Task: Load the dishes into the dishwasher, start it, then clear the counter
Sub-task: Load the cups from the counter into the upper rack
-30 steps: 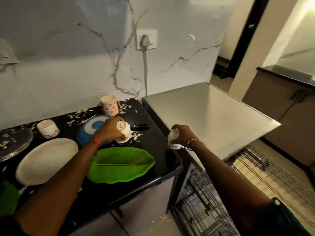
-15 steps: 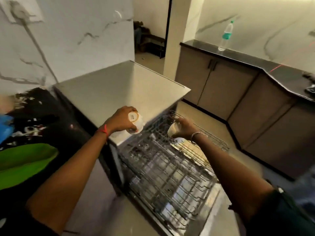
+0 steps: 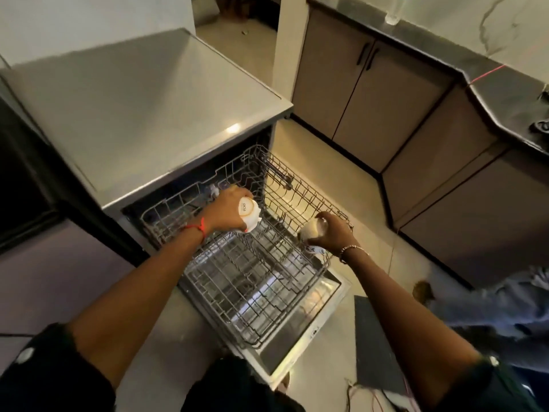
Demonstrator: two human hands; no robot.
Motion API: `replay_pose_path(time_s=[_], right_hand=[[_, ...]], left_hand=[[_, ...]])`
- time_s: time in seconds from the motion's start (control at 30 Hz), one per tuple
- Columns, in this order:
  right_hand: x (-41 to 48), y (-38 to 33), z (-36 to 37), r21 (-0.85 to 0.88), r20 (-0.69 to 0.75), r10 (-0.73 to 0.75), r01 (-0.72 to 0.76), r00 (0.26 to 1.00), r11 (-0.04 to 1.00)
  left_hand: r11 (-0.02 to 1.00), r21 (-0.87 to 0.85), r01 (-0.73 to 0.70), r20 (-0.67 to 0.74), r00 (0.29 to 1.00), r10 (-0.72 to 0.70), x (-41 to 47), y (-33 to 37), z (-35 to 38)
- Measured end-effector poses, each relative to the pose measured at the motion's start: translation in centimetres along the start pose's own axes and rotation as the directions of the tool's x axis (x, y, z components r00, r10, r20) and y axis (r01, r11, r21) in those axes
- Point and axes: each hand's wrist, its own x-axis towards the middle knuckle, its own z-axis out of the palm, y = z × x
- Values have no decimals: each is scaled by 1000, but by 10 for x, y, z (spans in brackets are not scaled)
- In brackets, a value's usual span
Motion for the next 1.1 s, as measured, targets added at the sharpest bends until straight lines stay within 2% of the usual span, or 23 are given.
replay_pose_path(time_s=[0.13, 0.33, 0.5, 0.63, 0.8, 0.93, 1.1], right_hand=[[-2, 15, 21, 55, 0, 43, -43, 999, 998], [-1, 26, 56, 50, 27, 53, -54, 998, 997], [-1, 39, 88, 16, 111, 71, -73, 991, 997], [-1, 52, 114, 15, 181, 65, -69, 981, 998], [8, 70, 144, -8, 272, 39, -38, 961, 999], [12, 82, 164, -55, 365, -8, 30, 931, 998], [8, 93, 185, -149, 395, -38, 105, 918, 983]], left_hand=[[999, -9, 33, 50, 998, -32, 8, -8, 29], [995, -17, 93, 66, 994, -92, 7, -23, 60], [987, -41, 154, 68, 986, -151, 2, -33, 87], [973, 1, 229, 40, 973, -229, -2, -40, 110], [950, -84, 301, -24, 952, -304, -6, -44, 138], [942, -140, 305, -59, 947, -315, -6, -46, 161], [935, -165, 314, -108, 937, -333, -10, -42, 181]])
